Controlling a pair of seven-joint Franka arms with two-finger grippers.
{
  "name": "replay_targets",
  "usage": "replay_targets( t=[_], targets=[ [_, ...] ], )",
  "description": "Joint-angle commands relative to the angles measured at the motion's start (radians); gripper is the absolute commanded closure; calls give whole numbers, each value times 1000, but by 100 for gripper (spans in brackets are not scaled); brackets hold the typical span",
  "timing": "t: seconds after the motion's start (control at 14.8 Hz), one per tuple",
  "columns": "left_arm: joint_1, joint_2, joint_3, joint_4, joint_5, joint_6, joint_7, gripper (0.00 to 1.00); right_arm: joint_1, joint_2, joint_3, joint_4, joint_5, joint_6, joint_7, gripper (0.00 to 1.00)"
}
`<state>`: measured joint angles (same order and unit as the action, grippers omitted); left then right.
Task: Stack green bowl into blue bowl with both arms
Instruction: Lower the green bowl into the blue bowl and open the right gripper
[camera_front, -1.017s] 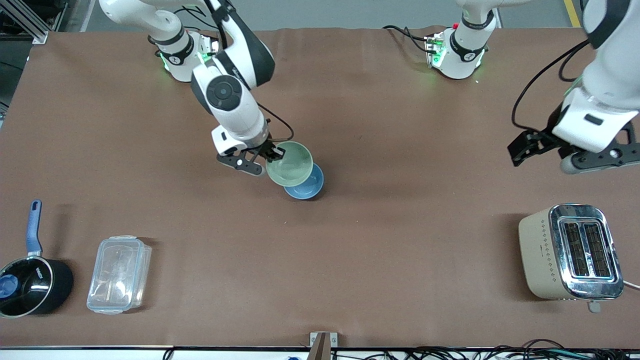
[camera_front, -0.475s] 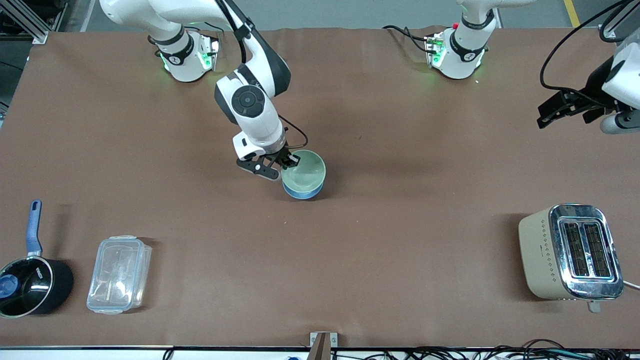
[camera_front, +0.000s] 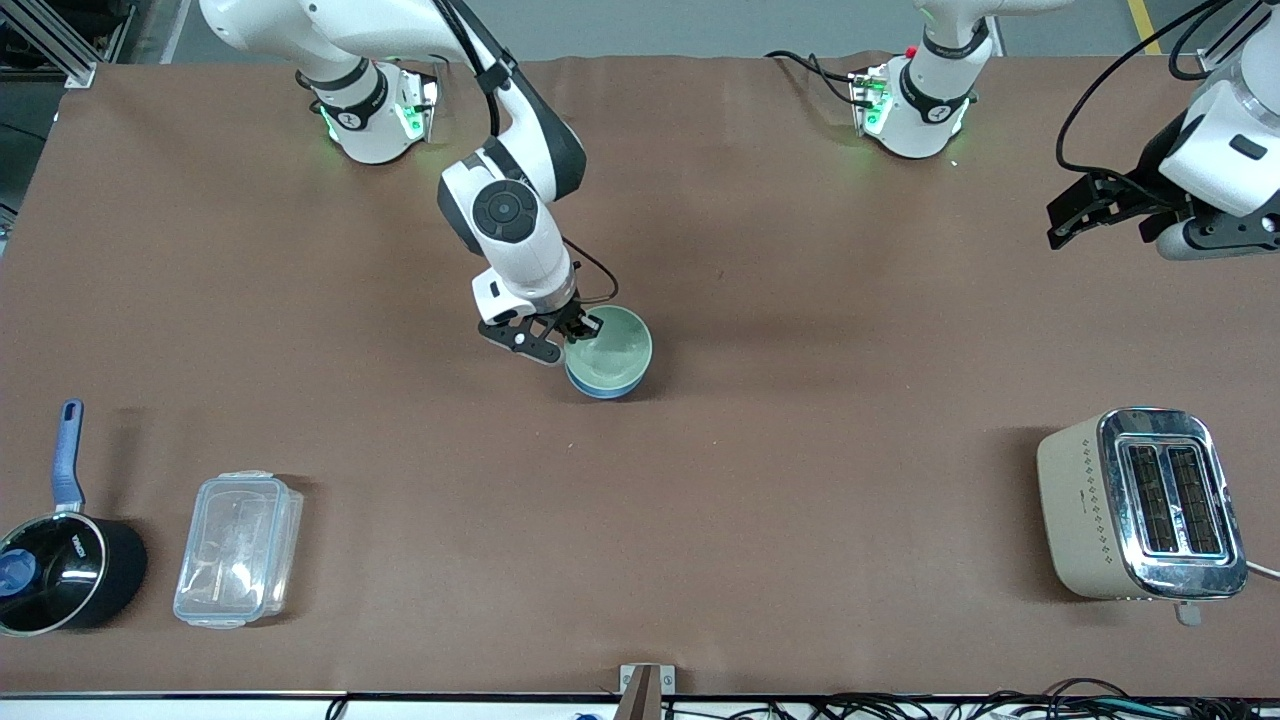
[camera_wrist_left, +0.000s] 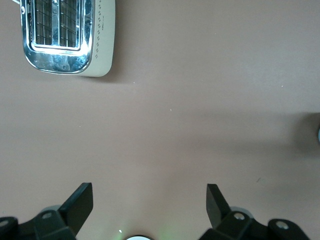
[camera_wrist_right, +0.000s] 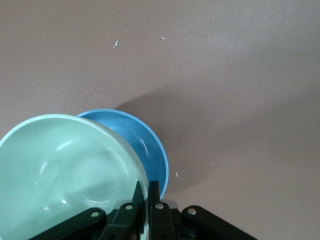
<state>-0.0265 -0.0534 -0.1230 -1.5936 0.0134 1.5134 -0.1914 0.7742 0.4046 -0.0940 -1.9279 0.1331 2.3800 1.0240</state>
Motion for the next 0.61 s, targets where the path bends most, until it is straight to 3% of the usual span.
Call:
replay_targets(
  t=[0.0,0.2,0.27,0.47,0.54],
  targets=[
    [11,-36,-3,-17,-4,-7,10,0,-3,-3,-1,-28,8,44,10,99],
    [11,-40,-1,-14,-3,-7,9,0,-3,6,0,-28,8,54,11,94],
    [11,-40,-1,-14,-1,-7,9,0,-6,8,0,-28,8,53,10,84],
    [11,-42,-1,-13,-1,-16,9,0,-13,10,0,-28,8,45,11,27],
    [11,-42,-1,-9,-1,-19,9,0,-15,10,0,-28,8,44,11,14]
  ],
)
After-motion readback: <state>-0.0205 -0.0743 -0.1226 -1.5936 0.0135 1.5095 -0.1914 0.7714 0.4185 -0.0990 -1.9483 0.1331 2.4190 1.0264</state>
